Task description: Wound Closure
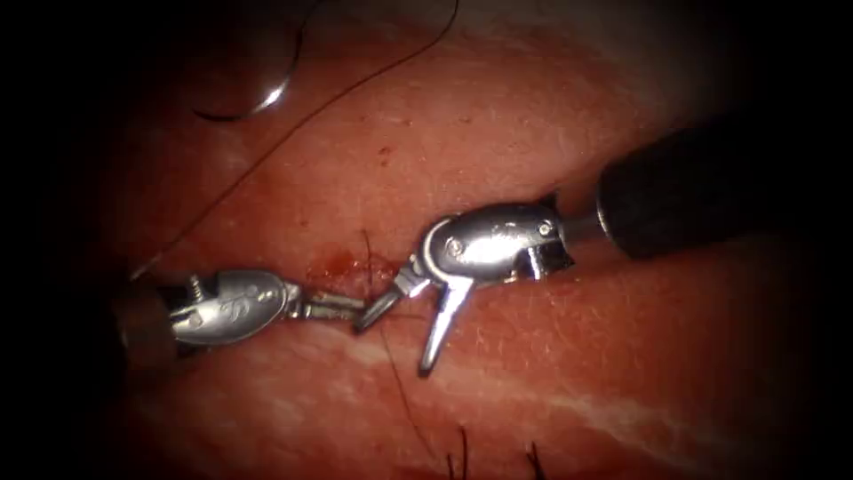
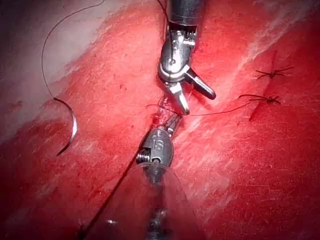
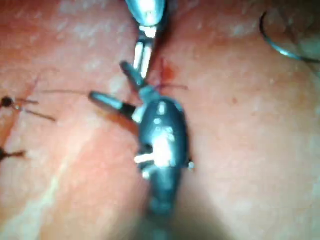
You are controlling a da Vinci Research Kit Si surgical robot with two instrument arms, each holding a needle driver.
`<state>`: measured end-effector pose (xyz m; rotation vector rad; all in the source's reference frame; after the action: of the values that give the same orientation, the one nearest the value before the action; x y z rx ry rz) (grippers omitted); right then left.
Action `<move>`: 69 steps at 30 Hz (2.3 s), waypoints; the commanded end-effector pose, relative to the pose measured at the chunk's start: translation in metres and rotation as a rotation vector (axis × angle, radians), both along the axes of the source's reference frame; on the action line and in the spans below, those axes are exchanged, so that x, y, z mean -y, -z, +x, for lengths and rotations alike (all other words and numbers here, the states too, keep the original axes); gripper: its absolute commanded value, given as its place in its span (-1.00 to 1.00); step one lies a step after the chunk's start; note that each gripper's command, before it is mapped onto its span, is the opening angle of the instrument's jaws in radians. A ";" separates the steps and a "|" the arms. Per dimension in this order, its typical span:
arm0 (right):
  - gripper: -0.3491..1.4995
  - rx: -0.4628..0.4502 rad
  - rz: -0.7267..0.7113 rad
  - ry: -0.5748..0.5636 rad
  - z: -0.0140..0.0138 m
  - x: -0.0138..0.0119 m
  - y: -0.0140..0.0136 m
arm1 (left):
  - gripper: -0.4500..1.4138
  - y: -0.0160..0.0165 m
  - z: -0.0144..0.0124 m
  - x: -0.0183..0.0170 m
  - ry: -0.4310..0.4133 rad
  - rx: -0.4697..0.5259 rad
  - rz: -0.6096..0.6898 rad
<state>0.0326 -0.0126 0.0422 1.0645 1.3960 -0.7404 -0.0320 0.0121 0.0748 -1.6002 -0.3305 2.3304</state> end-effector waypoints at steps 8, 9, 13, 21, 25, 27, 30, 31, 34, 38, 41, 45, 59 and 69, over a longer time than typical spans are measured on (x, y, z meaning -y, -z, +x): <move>0.29 -0.020 -0.042 0.049 0.0007 0.0027 -0.0015 | -1.00 -0.0002 -0.0005 0.0007 -0.007 0.000 0.006; 0.29 -0.021 -0.045 0.052 0.0007 0.0031 -0.0016 | -1.00 -0.0002 -0.0005 0.0007 -0.007 0.000 0.006; 0.16 -0.031 -0.091 0.094 0.0010 0.0050 -0.0027 | -1.00 0.0002 -0.0003 0.0007 -0.004 -0.005 0.013; -1.00 -0.020 -0.117 0.189 0.0009 0.0053 -0.0030 | -1.00 0.0002 0.0003 0.0007 -0.001 -0.013 0.024; -1.00 0.020 -0.111 0.144 0.0014 0.0043 -0.0028 | -1.00 0.0003 0.0004 0.0007 0.000 -0.015 0.023; -1.00 0.049 -0.069 0.082 0.0014 0.0034 -0.0026 | -1.00 0.0003 0.0005 0.0008 0.003 -0.016 0.028; -1.00 0.088 -0.007 0.001 0.0011 0.0021 -0.0023 | -1.00 0.0003 0.0008 0.0009 0.004 -0.017 0.026; -1.00 0.110 0.012 -0.032 0.0009 0.0015 -0.0022 | -1.00 0.0004 0.0009 0.0011 0.004 -0.017 0.026; -1.00 0.202 0.104 -0.148 0.0002 -0.0004 -0.0019 | -1.00 0.0005 0.0014 0.0021 0.004 -0.018 0.032; -1.00 0.328 0.176 -0.213 -0.0001 -0.0013 -0.0024 | -1.00 0.0011 0.0018 0.0034 0.004 -0.022 0.039; -1.00 0.403 0.217 -0.271 -0.0003 -0.0021 -0.0031 | -1.00 0.0018 0.0017 0.0044 0.003 -0.022 0.037; -1.00 0.479 0.230 -0.340 -0.0010 -0.0037 -0.0046 | -1.00 0.0035 0.0013 0.0060 0.000 -0.021 0.035; -1.00 0.735 0.067 -0.460 -0.0028 -0.0072 -0.0063 | -1.00 0.0064 0.0016 0.0092 -0.007 -0.017 0.040; -1.00 0.713 0.078 -0.607 -0.0019 -0.0085 -0.0049 | -1.00 0.0093 0.0020 0.0115 -0.017 -0.020 0.053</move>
<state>0.0304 -0.0031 0.0465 0.7705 1.0303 0.1501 -0.0293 0.0011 0.0646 -1.5542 -0.3952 2.3308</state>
